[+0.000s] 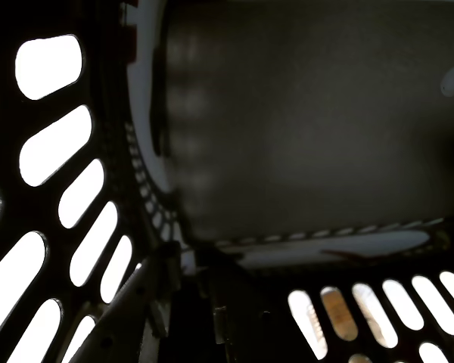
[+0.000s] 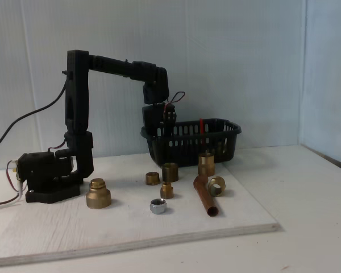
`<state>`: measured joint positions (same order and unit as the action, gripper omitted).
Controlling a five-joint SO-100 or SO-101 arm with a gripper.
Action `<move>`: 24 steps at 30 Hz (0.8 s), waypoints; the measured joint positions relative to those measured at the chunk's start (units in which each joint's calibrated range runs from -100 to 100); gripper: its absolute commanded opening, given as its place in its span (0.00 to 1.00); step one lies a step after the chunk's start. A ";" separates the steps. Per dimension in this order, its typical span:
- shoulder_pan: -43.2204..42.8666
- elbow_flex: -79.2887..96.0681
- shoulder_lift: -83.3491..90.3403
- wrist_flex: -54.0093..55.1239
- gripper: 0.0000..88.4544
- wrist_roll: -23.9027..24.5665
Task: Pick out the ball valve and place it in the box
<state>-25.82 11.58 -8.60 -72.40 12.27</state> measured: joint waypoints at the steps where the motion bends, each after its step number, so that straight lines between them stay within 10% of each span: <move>1: 0.00 0.18 0.42 0.00 0.01 0.05; 24: 0.00 13.98 20.67 0.17 0.01 -0.05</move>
<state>-25.82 25.56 12.07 -72.23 12.22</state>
